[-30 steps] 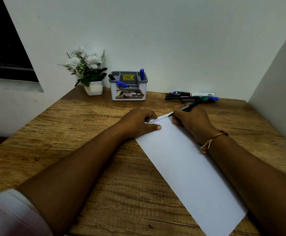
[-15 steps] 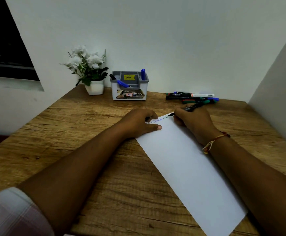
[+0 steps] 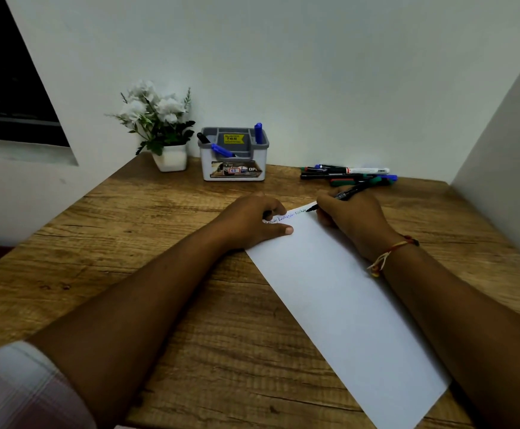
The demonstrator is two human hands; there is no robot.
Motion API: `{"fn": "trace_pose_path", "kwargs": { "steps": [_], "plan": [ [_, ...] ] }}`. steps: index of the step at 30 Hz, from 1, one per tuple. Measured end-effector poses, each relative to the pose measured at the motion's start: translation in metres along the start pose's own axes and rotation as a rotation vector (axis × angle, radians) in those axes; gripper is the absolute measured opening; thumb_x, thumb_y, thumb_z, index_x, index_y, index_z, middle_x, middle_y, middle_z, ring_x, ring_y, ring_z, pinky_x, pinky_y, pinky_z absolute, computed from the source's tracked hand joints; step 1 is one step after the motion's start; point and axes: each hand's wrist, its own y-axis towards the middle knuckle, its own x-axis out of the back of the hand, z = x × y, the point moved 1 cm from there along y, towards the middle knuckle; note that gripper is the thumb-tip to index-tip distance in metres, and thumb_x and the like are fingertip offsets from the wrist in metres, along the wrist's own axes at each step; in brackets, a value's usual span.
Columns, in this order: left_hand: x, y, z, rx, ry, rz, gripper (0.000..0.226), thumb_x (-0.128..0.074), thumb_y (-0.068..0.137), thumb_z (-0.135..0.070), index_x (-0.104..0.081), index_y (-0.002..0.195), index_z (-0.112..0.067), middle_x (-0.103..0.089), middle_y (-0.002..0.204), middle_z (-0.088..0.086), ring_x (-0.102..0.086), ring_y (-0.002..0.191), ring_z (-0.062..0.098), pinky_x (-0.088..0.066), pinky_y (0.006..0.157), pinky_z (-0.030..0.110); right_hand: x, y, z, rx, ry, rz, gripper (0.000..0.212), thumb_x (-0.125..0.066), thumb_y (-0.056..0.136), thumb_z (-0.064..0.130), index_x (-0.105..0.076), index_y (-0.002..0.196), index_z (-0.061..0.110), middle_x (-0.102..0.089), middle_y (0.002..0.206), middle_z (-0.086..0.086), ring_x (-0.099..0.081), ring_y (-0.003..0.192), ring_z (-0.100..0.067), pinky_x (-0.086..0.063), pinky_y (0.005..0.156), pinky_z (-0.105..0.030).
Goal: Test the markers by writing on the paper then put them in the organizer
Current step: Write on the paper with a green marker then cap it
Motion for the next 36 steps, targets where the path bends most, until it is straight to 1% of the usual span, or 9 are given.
{"fn": "trace_pose_path", "kwargs": {
  "steps": [3,6,9,13,17,21,27,31,36],
  "plan": [
    [-0.0003,0.0013,0.0006,0.003,0.006,0.004,0.047,-0.069,0.087,-0.047,-0.063,0.127,-0.025,-0.059,0.113,-0.004,-0.056,0.099,0.013,-0.05,0.087,0.034,0.0007,0.0008,-0.0014,0.0,0.001,-0.004,0.024,-0.06,0.071,0.028,-0.062,0.05,0.016,-0.063,0.053,0.001,-0.055,0.054,-0.012,-0.045,0.064,-0.036],
    [-0.0011,0.0016,0.0009,0.001,0.005,0.003,0.047,-0.069,0.087,-0.047,-0.063,0.127,-0.025,-0.058,0.108,-0.006,-0.055,0.097,0.012,-0.049,0.083,0.031,0.0,0.0021,-0.002,-0.006,0.003,0.0,0.023,-0.06,0.068,0.032,-0.065,0.054,0.015,-0.067,0.057,-0.002,-0.058,0.058,-0.015,-0.052,0.069,-0.044],
    [-0.0013,0.0017,0.0011,0.004,0.004,-0.003,0.045,-0.069,0.087,-0.047,-0.063,0.127,-0.026,-0.054,0.104,-0.008,-0.054,0.096,0.011,-0.048,0.083,0.031,0.0001,0.0038,-0.0031,-0.009,-0.033,-0.016,0.025,-0.059,0.069,0.034,-0.065,0.054,0.015,-0.067,0.056,-0.002,-0.059,0.059,-0.015,-0.054,0.072,-0.043],
    [-0.0019,0.0032,0.0025,0.0,0.003,-0.007,0.045,-0.069,0.086,-0.048,-0.064,0.126,-0.026,-0.058,0.107,-0.007,-0.056,0.097,0.012,-0.048,0.079,0.03,0.0001,0.0035,-0.0029,-0.007,-0.032,-0.017,0.026,-0.058,0.071,0.033,-0.066,0.052,0.018,-0.066,0.055,-0.001,-0.059,0.058,-0.015,-0.053,0.072,-0.043],
    [-0.0025,0.0025,0.0035,0.005,-0.007,0.0,0.046,-0.07,0.085,-0.049,-0.063,0.126,-0.027,-0.062,0.113,-0.005,-0.057,0.1,0.012,-0.051,0.086,0.033,0.0008,0.0028,-0.003,-0.004,-0.025,-0.036,0.026,-0.059,0.073,0.029,-0.064,0.049,0.019,-0.066,0.054,0.0,-0.059,0.056,-0.014,-0.053,0.07,-0.042],
    [-0.0016,0.0012,0.003,0.005,-0.007,-0.004,0.046,-0.07,0.085,-0.048,-0.064,0.126,-0.027,-0.061,0.113,-0.003,-0.057,0.101,0.013,-0.05,0.089,0.036,0.0008,0.0019,-0.0014,-0.005,-0.016,-0.01,0.027,-0.06,0.073,0.027,-0.064,0.047,0.021,-0.064,0.052,0.001,-0.056,0.055,-0.014,-0.048,0.068,-0.039],
    [-0.0004,-0.0002,-0.0004,0.005,0.003,0.001,0.047,-0.069,0.087,-0.047,-0.062,0.128,-0.026,-0.059,0.112,-0.005,-0.056,0.101,0.013,-0.051,0.088,0.034,0.001,0.0012,-0.0021,-0.031,0.019,-0.04,0.033,-0.063,0.081,0.022,-0.063,0.048,0.018,-0.064,0.053,0.003,-0.055,0.051,-0.009,-0.045,0.064,-0.031],
    [-0.0005,0.0009,0.0008,0.003,0.016,-0.004,0.048,-0.069,0.087,-0.048,-0.062,0.128,-0.026,-0.061,0.116,-0.003,-0.056,0.102,0.013,-0.05,0.088,0.035,0.0032,0.0001,-0.0014,-0.056,0.019,-0.052,0.038,-0.063,0.082,0.026,-0.063,0.044,0.021,-0.062,0.05,0.005,-0.056,0.053,-0.011,-0.048,0.068,-0.034],
    [-0.0016,0.0018,0.0025,0.008,0.003,-0.002,0.047,-0.069,0.086,-0.049,-0.063,0.127,-0.027,-0.063,0.116,-0.004,-0.056,0.102,0.013,-0.051,0.088,0.036,0.0037,-0.0001,-0.0015,-0.06,0.02,-0.05,0.036,-0.063,0.081,0.024,-0.061,0.045,0.018,-0.061,0.05,0.005,-0.054,0.052,-0.009,-0.044,0.065,-0.031]
  ]
}}
